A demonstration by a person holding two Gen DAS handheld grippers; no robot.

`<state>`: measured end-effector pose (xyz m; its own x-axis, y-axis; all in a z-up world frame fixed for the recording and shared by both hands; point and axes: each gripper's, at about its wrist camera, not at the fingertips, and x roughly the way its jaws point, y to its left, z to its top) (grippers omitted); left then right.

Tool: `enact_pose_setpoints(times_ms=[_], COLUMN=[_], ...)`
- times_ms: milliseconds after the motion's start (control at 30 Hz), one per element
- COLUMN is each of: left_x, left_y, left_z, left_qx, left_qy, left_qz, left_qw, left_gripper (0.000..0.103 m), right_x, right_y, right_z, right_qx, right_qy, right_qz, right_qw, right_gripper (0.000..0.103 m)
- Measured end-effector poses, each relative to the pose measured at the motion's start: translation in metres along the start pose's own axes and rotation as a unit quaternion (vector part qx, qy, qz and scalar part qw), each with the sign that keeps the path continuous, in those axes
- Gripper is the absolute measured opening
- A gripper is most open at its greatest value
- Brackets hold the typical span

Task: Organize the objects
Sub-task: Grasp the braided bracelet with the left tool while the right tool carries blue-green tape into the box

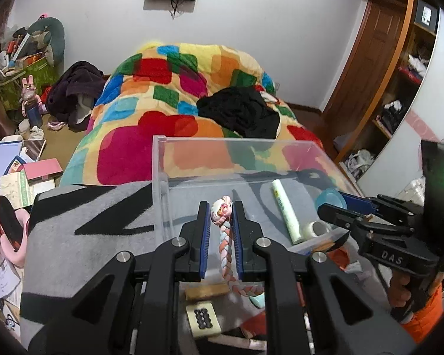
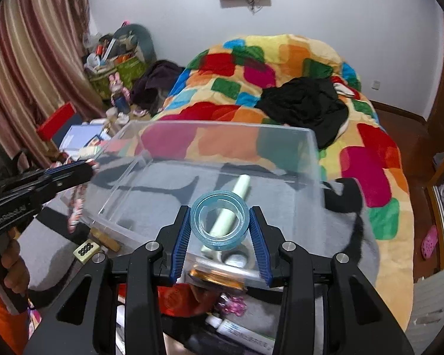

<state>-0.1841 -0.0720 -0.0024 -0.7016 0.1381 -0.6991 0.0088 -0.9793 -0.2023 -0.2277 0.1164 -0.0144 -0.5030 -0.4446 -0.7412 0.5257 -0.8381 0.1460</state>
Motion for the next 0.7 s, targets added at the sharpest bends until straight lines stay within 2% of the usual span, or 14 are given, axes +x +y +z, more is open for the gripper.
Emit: enact_pose_setpoints(times_ms=[233,433,567,633,700], left_x=[0.014,0.007,-0.002,-0.009,-0.016], left_y=[0.003,-0.004,-0.008,-0.009,-0.011], left_z=[-0.001,-0.005,-0.005,-0.006,-0.006], left_qx=[-0.004,0.007,0.007,0.007,0.009], left_qy=[0.024,0.021,0.011,0.006,0.0], left_qz=[-0.008,-0.014,-0.014,-0.015,-0.014], left_qw=[0.9997,0.9997,0.9998,0.9998,0.9999], left_gripper=[0.014,0.015,0.03,0.031,0.037], right_x=[0.019,0.018,0.008,0.0,-0.009], right_y=[0.02,0.018,0.016,0.016,0.017], right_z=[0.007,0.006,0.004,0.004,0.003], right_qx=[-0.036,-0.027,-0.02,-0.021,-0.022], right_qy=[0.02,0.023,0.015,0.005,-0.004], right_qz=[0.005,0.02,0.021,0.014,0.013], right_qw=[0.999,0.999,0.999,1.0,1.0], right_gripper=[0.037,0.038,0.053,0.054,0.055])
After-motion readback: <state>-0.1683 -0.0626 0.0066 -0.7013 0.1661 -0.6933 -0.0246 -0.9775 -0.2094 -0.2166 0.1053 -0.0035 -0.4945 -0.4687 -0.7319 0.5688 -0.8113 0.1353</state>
